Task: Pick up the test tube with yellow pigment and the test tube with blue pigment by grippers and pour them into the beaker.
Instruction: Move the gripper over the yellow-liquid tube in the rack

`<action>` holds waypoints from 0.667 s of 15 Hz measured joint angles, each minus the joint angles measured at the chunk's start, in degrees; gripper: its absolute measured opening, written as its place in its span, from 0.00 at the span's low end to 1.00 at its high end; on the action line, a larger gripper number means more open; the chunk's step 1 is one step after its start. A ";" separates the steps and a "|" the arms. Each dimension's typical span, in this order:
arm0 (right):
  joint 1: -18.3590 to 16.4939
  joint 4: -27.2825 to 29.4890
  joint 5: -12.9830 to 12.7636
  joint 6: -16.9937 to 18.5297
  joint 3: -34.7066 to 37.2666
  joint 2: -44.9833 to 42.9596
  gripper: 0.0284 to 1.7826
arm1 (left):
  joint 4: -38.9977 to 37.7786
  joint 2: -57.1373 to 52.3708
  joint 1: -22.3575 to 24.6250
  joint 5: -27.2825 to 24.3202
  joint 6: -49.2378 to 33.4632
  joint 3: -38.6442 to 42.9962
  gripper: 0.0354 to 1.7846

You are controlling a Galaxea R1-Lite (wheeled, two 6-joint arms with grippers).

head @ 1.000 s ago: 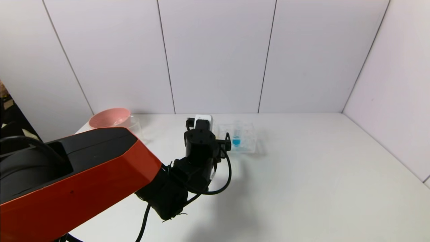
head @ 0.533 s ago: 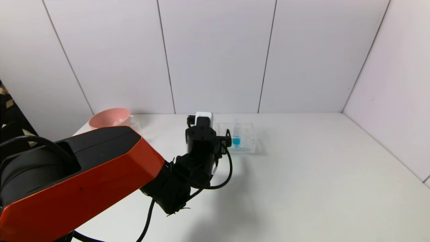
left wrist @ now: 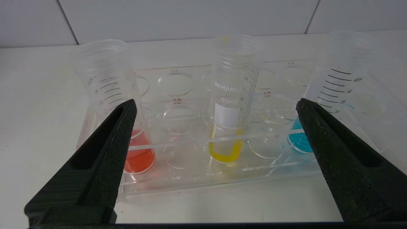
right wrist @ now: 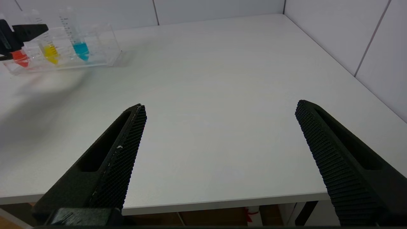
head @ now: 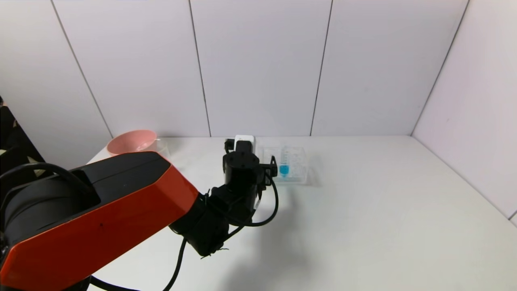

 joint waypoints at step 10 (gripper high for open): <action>0.00 -0.02 -0.02 0.01 0.00 0.00 0.96 | 1.32 0.30 0.28 -0.48 -0.09 -1.57 0.99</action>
